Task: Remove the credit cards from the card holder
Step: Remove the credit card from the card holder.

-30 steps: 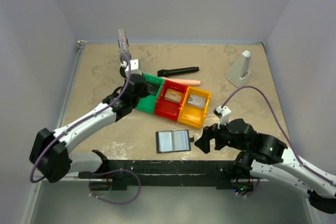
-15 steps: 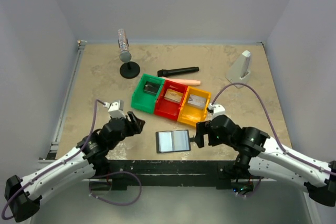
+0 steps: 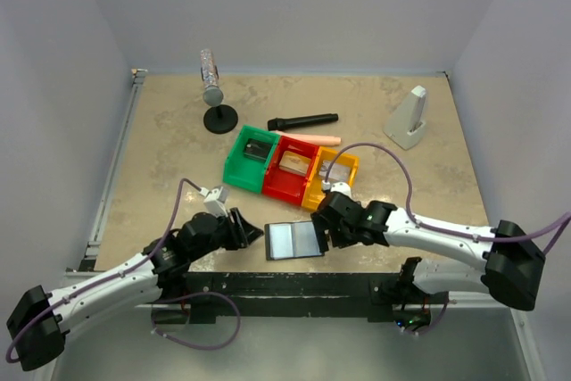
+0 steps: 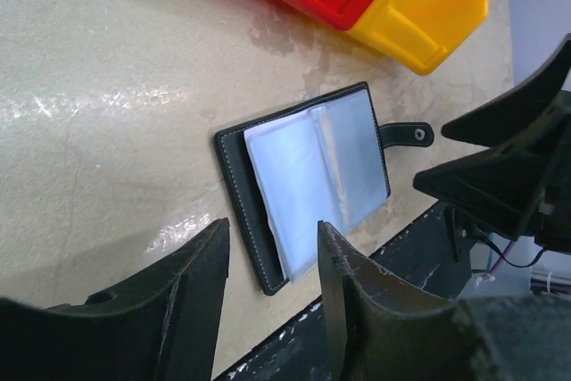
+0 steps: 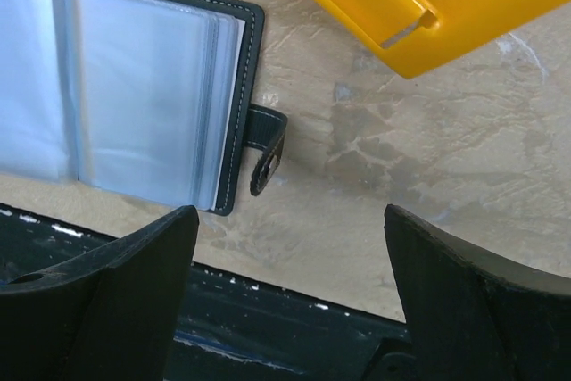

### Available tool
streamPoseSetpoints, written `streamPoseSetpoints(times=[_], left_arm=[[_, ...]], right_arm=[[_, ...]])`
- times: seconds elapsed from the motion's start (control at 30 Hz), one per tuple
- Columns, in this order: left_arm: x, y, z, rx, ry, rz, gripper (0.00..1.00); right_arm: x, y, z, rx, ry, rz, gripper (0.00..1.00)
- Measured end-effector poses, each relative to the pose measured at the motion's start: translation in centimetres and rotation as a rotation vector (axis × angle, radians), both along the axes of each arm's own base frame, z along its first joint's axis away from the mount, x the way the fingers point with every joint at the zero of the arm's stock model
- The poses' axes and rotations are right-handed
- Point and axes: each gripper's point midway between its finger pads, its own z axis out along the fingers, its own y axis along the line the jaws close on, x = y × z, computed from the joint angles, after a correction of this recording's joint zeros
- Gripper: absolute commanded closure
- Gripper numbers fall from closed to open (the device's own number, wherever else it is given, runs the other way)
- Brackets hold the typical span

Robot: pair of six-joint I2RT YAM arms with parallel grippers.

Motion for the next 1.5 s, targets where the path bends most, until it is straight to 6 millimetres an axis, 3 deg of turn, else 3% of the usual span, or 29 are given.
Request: streamPoseSetpoints(times=[0.3,0.53,0.67,0.7,0.73,0.9,1.13,1.3,1.5], left_arm=[[0.0,-0.2,1.4,-0.049,-0.032,-0.003,0.52],[-0.1,0.0,0.9,-0.030,-0.017,-0.003,0.53],[-0.1,0.0,0.8,-0.028,-0.018,-0.002,0.53],[-0.1,0.0,0.9,-0.029,-0.020,-0.003,0.53],[-0.1,0.0,0.9,-0.029,-0.023,-0.004,0.54],[-0.1,-0.1,0.5,-0.006,-0.006,-0.011,0.54],[-0.4,-1.2,-0.2,0.045,0.015,-0.076,0.52],[-0.3,-3.0,0.8,0.083,0.000,-0.141,0.45],[-0.4,-6.4,2.0,0.116,-0.004,-0.221,0.46]], right_arm=[[1.3,1.4,-1.0,-0.029,0.015,-0.017,0.42],[2.1,1.3,-2.0,-0.066,0.038,-0.045,0.58],[2.1,1.1,-2.6,-0.088,0.051,-0.047,0.78],[2.1,1.1,-2.7,-0.089,0.052,-0.046,0.94],[2.1,1.1,-2.7,-0.091,0.052,-0.044,1.00],[2.2,1.3,-2.3,-0.078,0.042,-0.039,1.00],[1.5,1.6,-0.1,0.086,-0.025,-0.003,1.00],[0.1,2.1,0.6,0.187,-0.016,0.041,1.00],[-0.4,3.0,2.1,0.280,-0.029,0.073,1.00]])
